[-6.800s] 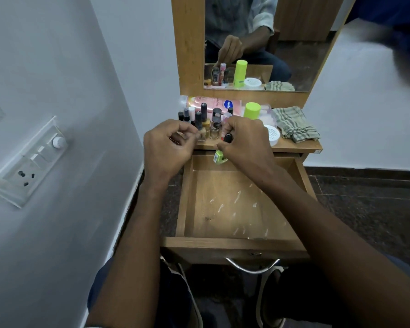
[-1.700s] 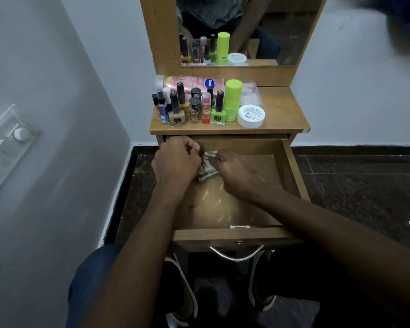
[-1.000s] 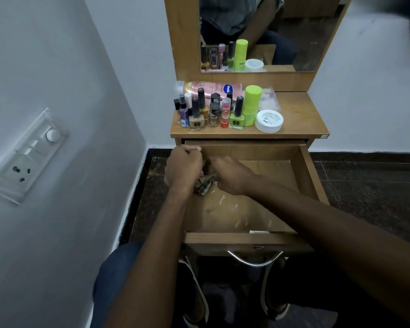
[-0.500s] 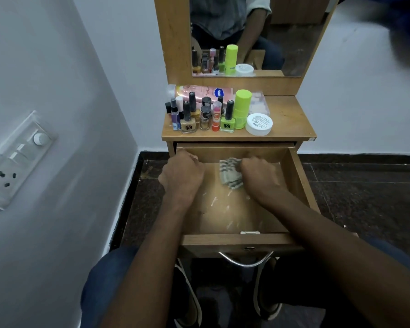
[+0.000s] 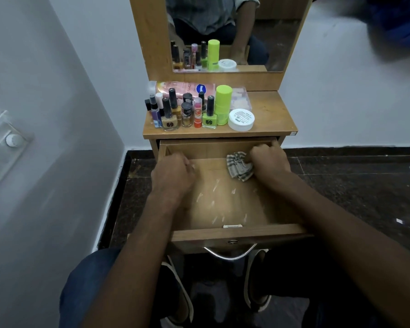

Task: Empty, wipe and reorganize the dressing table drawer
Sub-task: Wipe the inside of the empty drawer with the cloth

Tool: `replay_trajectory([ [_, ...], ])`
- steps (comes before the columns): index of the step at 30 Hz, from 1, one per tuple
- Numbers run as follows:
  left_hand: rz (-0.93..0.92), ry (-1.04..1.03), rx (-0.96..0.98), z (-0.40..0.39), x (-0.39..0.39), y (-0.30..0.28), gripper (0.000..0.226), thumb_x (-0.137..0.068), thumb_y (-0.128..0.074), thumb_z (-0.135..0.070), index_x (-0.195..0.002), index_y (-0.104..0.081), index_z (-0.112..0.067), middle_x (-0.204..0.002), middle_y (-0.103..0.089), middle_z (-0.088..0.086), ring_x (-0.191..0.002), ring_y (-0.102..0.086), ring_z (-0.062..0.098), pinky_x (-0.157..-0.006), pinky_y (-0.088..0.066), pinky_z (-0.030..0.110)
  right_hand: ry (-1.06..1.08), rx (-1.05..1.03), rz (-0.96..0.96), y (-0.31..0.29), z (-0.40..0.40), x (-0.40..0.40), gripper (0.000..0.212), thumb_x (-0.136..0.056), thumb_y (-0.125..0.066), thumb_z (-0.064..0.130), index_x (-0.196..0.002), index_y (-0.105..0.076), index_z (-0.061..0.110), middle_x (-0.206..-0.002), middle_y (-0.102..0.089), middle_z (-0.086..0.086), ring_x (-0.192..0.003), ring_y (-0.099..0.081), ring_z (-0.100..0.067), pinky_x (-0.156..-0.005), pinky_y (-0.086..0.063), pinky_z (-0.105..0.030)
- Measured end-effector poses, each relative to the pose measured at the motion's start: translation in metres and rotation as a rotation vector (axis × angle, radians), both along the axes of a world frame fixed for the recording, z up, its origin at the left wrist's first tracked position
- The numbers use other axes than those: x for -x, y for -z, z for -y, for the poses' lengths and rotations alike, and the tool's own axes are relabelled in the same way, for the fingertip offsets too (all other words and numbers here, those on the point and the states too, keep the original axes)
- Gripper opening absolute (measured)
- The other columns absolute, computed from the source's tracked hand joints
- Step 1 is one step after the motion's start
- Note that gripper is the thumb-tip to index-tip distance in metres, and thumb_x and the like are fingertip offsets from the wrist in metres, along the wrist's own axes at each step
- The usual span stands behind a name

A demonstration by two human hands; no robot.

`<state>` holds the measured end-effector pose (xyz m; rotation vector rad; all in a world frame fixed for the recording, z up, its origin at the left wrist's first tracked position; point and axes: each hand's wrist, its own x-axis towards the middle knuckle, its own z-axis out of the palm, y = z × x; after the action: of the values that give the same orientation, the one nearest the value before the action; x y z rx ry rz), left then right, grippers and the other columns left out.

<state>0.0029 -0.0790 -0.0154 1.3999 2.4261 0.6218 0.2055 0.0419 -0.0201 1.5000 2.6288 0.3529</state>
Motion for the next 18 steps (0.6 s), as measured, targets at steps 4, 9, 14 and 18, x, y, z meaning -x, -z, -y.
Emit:
replay_trajectory([
  [4, -0.025, 0.014, 0.001, -0.001, -0.002, 0.0, 0.014, -0.104, -0.065, -0.034, -0.106, -0.075, -0.023, -0.1, -0.07, -0.006, -0.091, -0.062, 0.013, -0.083, -0.048, 0.035, -0.081, 0.04, 0.03, 0.0, 0.004, 0.006, 0.013, -0.098, -0.059, 0.012, -0.103, -0.071, 0.017, -0.11, -0.074, -0.007, -0.102, -0.071, -0.029, -0.089, -0.049, -0.04],
  [9, -0.057, 0.018, 0.047, -0.001, -0.001, 0.001, 0.017, -0.104, -0.065, -0.033, -0.107, -0.075, -0.02, -0.103, -0.074, 0.0, -0.095, -0.066, 0.018, -0.084, -0.052, 0.038, -0.077, 0.349, 0.008, -0.014, -0.013, 0.002, 0.016, -0.09, -0.07, 0.015, -0.106, -0.067, 0.018, -0.11, -0.066, -0.009, -0.104, -0.065, -0.031, -0.075, -0.047, -0.036],
  [14, -0.058, 0.018, 0.044, 0.0, -0.005, 0.0, 0.02, -0.104, -0.064, -0.04, -0.107, -0.074, -0.022, -0.107, -0.074, -0.001, -0.101, -0.068, 0.022, -0.091, -0.057, 0.044, -0.143, 0.262, -0.044, -0.003, -0.014, -0.002, 0.027, -0.095, -0.064, 0.013, -0.12, -0.06, 0.019, -0.125, -0.066, -0.011, -0.113, -0.065, -0.034, -0.083, -0.052, -0.042],
  [18, -0.048, -0.005, 0.038, -0.001, -0.003, -0.001, 0.021, -0.104, -0.063, -0.04, -0.111, -0.074, -0.023, -0.108, -0.072, -0.002, -0.1, -0.067, 0.02, -0.091, -0.056, 0.044, -0.15, 0.465, -0.042, 0.001, 0.0, -0.013, 0.022, -0.086, -0.069, 0.011, -0.101, -0.062, 0.024, -0.107, -0.061, 0.0, -0.099, -0.057, -0.023, -0.076, -0.044, -0.034],
])
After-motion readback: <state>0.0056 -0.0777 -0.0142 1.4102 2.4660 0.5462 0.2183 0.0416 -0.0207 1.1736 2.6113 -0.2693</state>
